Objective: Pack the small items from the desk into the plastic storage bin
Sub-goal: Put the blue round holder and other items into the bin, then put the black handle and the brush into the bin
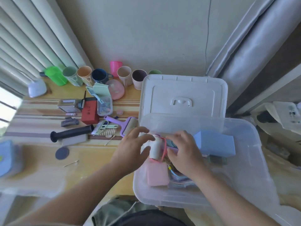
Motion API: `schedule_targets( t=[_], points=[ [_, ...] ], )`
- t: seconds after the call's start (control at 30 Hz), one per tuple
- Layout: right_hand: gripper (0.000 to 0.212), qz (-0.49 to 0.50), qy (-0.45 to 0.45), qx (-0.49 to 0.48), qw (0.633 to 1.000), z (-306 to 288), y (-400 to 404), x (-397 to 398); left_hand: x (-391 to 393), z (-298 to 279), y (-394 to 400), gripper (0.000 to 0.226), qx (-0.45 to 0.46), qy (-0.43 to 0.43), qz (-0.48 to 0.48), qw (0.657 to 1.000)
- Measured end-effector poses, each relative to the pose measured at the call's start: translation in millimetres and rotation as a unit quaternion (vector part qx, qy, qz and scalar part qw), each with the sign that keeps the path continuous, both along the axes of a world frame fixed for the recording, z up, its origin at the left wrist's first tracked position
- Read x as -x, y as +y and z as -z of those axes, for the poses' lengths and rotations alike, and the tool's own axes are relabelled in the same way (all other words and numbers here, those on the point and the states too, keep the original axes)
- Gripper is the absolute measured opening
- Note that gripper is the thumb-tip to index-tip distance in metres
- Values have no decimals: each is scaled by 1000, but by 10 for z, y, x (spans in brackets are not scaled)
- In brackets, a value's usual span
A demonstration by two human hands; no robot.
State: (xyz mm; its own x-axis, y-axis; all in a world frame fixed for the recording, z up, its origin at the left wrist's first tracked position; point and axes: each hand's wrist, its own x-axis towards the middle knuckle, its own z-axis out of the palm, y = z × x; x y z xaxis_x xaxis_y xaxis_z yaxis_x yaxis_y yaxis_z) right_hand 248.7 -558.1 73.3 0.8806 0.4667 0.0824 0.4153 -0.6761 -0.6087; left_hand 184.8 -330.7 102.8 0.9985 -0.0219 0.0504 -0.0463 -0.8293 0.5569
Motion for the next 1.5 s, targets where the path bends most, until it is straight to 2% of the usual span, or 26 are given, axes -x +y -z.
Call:
schedule_targets(
  t=[0.1,0.23,0.37,0.43,0.5,0.63,0.8,0.93,1.0,1.07,1.2,1.33,1.43,1.5],
  points=[
    [41,-67,-33,-28,997,-185,726,-44,5,40,704,36,-32,5,-78,996],
    [33,-136,-36,3,990,-245,1587,-116,104,259,1625,38,-102,93,-115,984],
    [38,-158,29,128,979,-11,2440,-213,302,576,2560,41,-135,183,-159,961],
    [40,-158,41,233,959,185,2780,-304,383,752,2927,48,-147,226,-168,948],
    [41,-147,68,298,941,392,3033,-408,412,911,3213,56,-159,253,-160,941],
    [38,-143,121,364,912,726,3284,-541,359,1095,3576,64,-172,293,-145,929],
    [31,-111,151,341,921,941,3369,-504,268,1242,3778,68,-188,328,-98,921],
    [20,-84,135,393,906,977,3363,-464,156,1324,3778,55,-218,325,-92,916],
    [23,-72,114,412,901,949,3344,-461,102,1358,3769,48,-241,318,-87,913],
    [27,-59,129,404,904,889,3308,-441,72,1364,3774,40,-275,320,-69,904],
    [21,-12,187,344,920,734,3190,-406,103,1297,3777,27,-304,315,-57,897],
    [22,4,177,254,951,455,2970,-365,175,1044,3681,30,-271,232,-79,931],
    [15,19,149,134,979,111,2670,-354,196,753,3461,37,-231,160,-83,956],
    [22,41,112,75,990,-142,2344,-378,169,545,3203,42,-205,121,-81,968]
  ],
)
